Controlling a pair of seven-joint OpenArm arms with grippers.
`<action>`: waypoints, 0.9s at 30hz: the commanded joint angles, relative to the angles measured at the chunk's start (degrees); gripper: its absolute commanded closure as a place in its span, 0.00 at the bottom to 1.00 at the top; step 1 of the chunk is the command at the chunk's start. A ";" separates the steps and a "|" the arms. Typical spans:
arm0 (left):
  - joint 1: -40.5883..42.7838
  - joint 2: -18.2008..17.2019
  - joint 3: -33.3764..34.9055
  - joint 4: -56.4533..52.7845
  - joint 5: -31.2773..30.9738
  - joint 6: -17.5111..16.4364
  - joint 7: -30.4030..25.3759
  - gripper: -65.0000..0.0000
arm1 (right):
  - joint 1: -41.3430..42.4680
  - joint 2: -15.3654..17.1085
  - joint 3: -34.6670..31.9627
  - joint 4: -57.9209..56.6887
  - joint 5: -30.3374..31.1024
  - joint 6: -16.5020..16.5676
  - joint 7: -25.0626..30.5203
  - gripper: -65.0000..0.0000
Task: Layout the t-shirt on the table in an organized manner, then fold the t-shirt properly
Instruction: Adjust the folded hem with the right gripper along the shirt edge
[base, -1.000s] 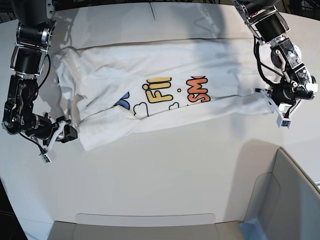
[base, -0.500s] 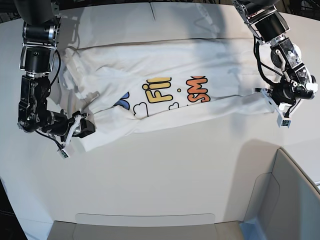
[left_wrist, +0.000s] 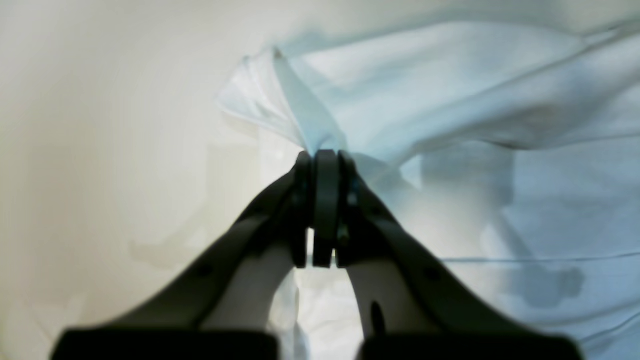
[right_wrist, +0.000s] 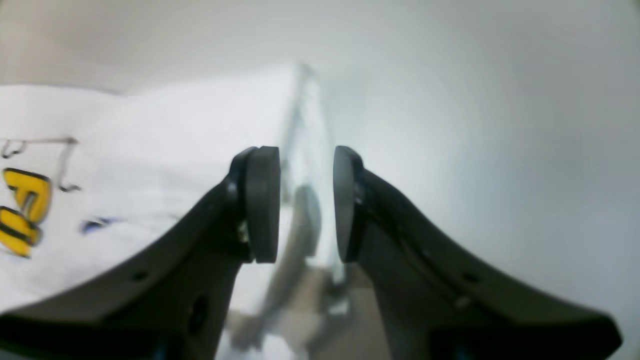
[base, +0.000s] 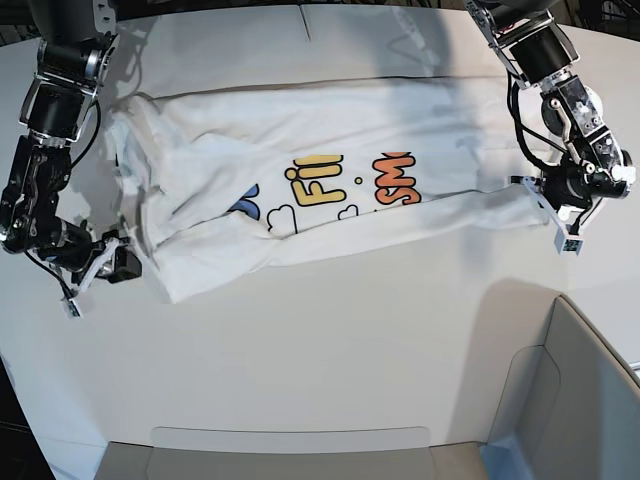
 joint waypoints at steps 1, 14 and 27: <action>-0.99 -0.81 0.00 0.90 -0.50 -0.08 -0.64 1.00 | 2.36 0.21 -0.18 0.07 1.95 1.45 1.43 0.71; -0.99 -0.81 0.00 0.90 -0.50 -0.08 -0.64 1.00 | 3.16 -0.84 -3.79 -3.71 1.77 2.64 1.43 0.71; -0.99 -0.81 0.00 0.90 -0.50 -0.08 -0.64 1.00 | 3.59 -2.16 -8.89 -8.20 1.69 2.64 6.01 0.72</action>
